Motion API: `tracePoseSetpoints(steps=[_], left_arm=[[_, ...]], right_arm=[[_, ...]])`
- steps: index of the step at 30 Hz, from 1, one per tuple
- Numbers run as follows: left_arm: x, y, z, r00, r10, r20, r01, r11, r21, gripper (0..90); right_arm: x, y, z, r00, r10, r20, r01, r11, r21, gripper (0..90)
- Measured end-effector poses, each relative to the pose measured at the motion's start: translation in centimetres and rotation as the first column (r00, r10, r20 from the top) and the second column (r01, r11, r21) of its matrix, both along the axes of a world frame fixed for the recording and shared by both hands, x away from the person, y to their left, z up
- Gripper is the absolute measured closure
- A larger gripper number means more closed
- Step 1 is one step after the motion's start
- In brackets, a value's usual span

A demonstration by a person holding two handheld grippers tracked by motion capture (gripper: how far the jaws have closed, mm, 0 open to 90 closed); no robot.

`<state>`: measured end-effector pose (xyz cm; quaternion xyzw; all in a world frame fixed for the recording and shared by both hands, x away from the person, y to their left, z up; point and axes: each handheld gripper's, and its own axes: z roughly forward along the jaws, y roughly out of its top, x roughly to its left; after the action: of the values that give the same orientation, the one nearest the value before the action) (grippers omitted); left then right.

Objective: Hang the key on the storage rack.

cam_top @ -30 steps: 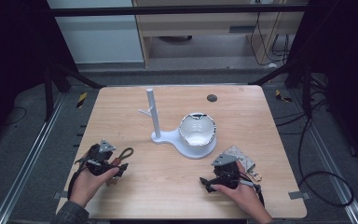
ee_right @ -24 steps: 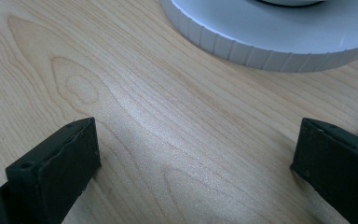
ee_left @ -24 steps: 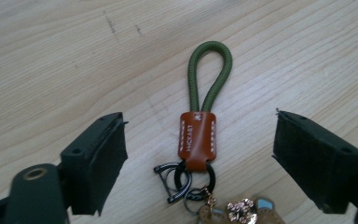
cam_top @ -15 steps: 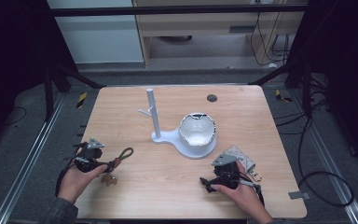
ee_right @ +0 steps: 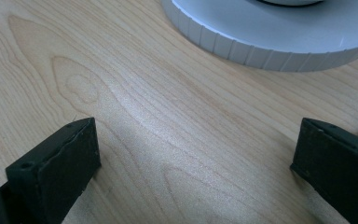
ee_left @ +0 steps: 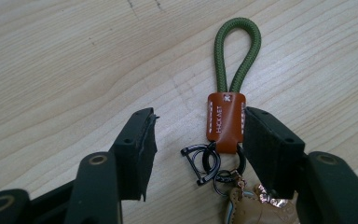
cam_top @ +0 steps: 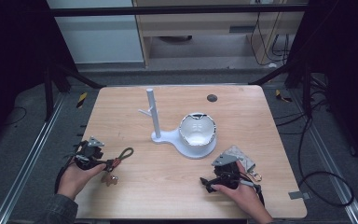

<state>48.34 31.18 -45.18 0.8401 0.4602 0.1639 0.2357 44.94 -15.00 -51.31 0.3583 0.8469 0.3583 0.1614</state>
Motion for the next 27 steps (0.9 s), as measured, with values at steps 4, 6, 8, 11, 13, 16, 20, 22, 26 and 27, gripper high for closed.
tracePoseSetpoints(steps=[4, 6, 8, 11, 13, 16, 20, 22, 26, 27], left_arm=[[0.1, 0.0, 0.0, 0.9999, 0.005, -0.012, -0.005, 1.0, -0.001, 46.7], [0.3, 0.2, 0.1, 0.9999, 0.003, -0.013, -0.003, 1.0, -0.006, 50.5], [0.4, 0.1, 0.0, 0.9998, 0.007, -0.018, -0.007, 0.9999, -0.013, 52.8], [0.6, 0.1, -0.2, 0.9995, -0.003, -0.032, 0.003, 1.0, -0.008, 55.0], [0.8, -0.1, -0.3, 0.9992, -0.007, -0.038, 0.006, 0.9997, -0.022, 55.1], [1.0, -0.5, -0.5, 0.9976, -0.036, -0.06, 0.035, 0.9993, -0.014, 56.0], [1.2, -0.9, -0.8, 0.9961, -0.051, -0.071, 0.051, 0.9987, -0.009, 56.0], [1.3, -1.0, -1.0, 0.9953, -0.058, -0.078, 0.057, 0.9983, -0.007, 55.9], [1.6, -1.3, -1.3, 0.9923, -0.068, -0.104, 0.068, 0.9977, 0.0, 56.0], [1.6, -1.3, -1.5, 0.9909, -0.069, -0.116, 0.069, 0.9976, -0.002, 56.0]], right_arm=[[0.0, 0.0, 0.0, 1.0, 0.0, 0.0, 0.0, 1.0, 0.0, 0.5], [0.0, 0.0, 0.0, 1.0, 0.001, -0.001, -0.001, 1.0, 0.0, 0.5], [0.0, 0.0, 0.0, 1.0, 0.001, -0.001, -0.001, 1.0, 0.0, 0.5], [0.0, 0.0, 0.0, 1.0, 0.002, -0.001, -0.002, 1.0, 0.0, 0.5], [0.0, 0.0, 0.0, 1.0, 0.002, -0.001, -0.002, 1.0, 0.0, 0.5], [0.0, 0.0, 0.0, 1.0, 0.002, -0.001, -0.002, 1.0, 0.0, 0.5], [0.0, 0.0, 0.0, 1.0, 0.0, -0.003, 0.0, 1.0, 0.002, 0.5], [0.0, 0.0, 0.0, 1.0, 0.0, -0.003, 0.0, 1.0, 0.002, 0.5], [0.0, 0.0, 0.0, 1.0, 0.0, -0.003, 0.0, 1.0, 0.002, 0.5], [0.0, 0.0, 0.0, 1.0, 0.0, -0.003, 0.0, 1.0, 0.002, 0.5]])
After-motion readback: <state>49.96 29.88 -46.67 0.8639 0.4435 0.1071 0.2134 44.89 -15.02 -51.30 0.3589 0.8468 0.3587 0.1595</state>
